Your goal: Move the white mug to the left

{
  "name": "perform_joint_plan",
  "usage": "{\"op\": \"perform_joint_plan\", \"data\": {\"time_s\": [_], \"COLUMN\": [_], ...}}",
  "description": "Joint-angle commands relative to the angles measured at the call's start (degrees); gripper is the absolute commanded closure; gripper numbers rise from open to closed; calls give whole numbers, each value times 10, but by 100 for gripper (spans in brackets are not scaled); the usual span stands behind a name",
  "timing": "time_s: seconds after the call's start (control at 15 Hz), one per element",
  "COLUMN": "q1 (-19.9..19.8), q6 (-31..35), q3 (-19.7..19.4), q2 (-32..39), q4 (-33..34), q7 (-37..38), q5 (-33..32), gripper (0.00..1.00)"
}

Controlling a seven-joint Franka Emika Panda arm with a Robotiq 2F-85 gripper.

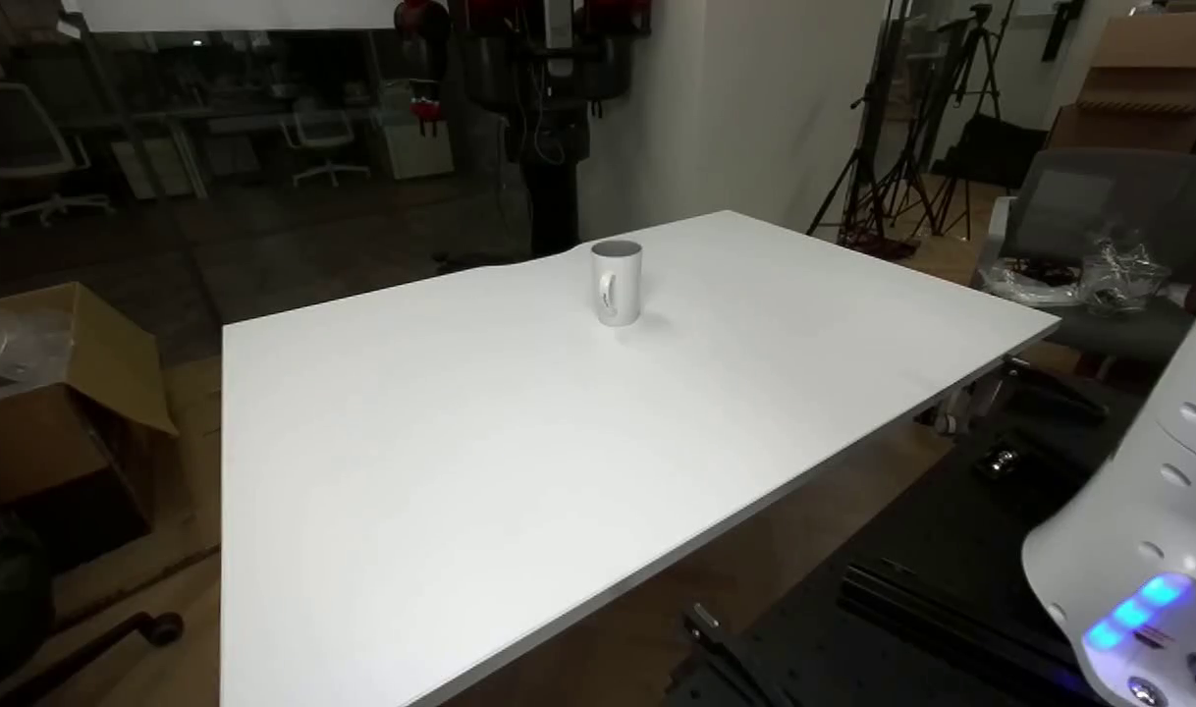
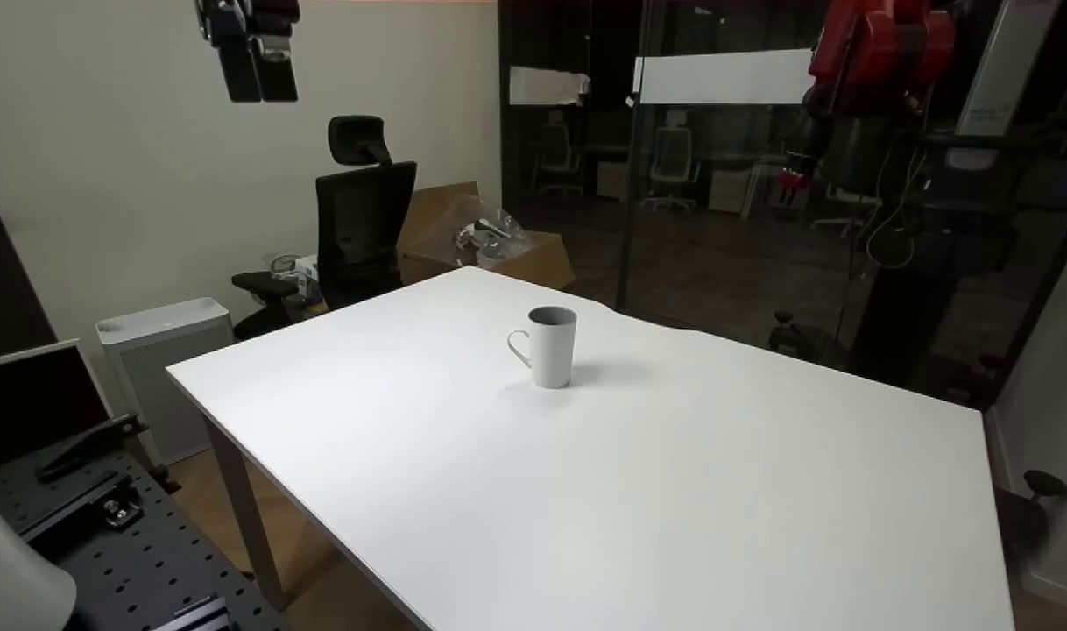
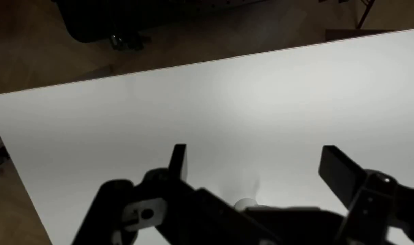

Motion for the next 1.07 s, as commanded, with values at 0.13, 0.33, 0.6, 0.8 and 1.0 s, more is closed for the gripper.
{"op": "perform_joint_plan", "data": {"time_s": [0.13, 0.33, 0.6, 0.8, 1.0], "q1": [11, 21, 56, 41, 45], "q6": [22, 100, 137, 147, 148], "q3": [-8, -22, -88, -79, -81], "q2": [14, 71, 207, 183, 211], "q4": [6, 29, 85, 55, 72], "q7": [-5, -58, -213, -204, -213], "q5": [-4, -33, -34, -34, -33], "gripper": [0, 0, 0, 0, 0]}}
